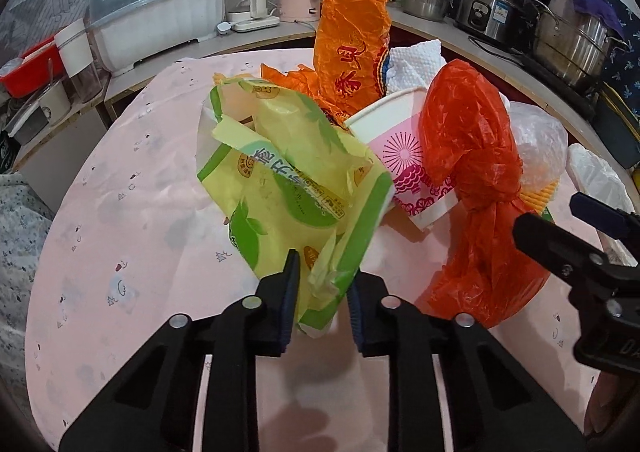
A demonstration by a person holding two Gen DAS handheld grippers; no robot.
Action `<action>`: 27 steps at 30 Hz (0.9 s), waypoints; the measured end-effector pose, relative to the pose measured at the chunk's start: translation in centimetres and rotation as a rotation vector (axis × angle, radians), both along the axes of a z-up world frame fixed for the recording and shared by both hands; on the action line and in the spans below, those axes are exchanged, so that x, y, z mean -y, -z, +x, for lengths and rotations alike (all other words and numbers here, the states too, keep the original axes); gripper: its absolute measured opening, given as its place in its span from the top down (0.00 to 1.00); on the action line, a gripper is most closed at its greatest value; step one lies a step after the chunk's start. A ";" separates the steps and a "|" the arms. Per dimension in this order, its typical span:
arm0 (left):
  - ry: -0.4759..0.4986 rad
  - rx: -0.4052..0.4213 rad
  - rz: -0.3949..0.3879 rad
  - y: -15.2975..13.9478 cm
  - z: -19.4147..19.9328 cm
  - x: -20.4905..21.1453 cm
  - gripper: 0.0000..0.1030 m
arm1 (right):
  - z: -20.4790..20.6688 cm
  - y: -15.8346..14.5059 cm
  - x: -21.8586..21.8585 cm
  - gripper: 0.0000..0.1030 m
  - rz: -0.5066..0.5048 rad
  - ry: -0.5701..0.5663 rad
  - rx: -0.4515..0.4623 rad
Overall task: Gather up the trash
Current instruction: 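Grasp the red plastic bag with the right tool while the left tool grasps the yellow-green snack bag, then lift and carry both held bags over the white trash bin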
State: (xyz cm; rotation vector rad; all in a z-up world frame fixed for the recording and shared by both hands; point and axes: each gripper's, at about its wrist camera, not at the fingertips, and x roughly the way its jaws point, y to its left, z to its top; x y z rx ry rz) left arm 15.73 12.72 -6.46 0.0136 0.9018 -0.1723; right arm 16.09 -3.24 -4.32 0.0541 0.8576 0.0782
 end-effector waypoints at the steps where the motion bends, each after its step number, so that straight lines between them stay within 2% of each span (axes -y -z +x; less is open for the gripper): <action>1: 0.005 -0.002 -0.007 0.0 0.0 0.0 0.86 | 0.2 0.4 -0.1 0.17 0.001 -0.003 -0.009; 3: 0.007 -0.002 -0.014 0.0 0.0 0.2 0.89 | 0.6 1.1 -0.3 0.23 0.001 -0.008 -0.027; 5: 0.007 0.000 -0.017 -0.1 -0.1 0.2 0.90 | 0.8 1.7 -0.3 0.38 0.016 -0.013 -0.047; 6: 0.006 0.000 -0.019 -0.1 -0.2 0.2 0.90 | 0.9 2.0 -0.3 0.41 0.031 -0.018 -0.055; 12: 0.004 0.004 -0.034 -0.6 -0.8 0.5 0.95 | 0.2 1.8 -0.2 0.55 0.067 -0.024 -0.026; 14: 0.001 0.011 -0.039 -0.9 -1.2 0.5 0.96 | -0.3 1.2 -0.2 0.62 0.076 -0.032 -0.007; 17: -0.003 0.025 -0.047 -1.6 -1.8 0.6 0.97 | -1.1 0.0 0.1 0.68 0.085 -0.040 0.031; 27: -0.004 0.111 -0.072 -5.5 -4.8 1.2 0.98 | -4.2 -4.4 1.0 0.72 0.116 -0.047 0.150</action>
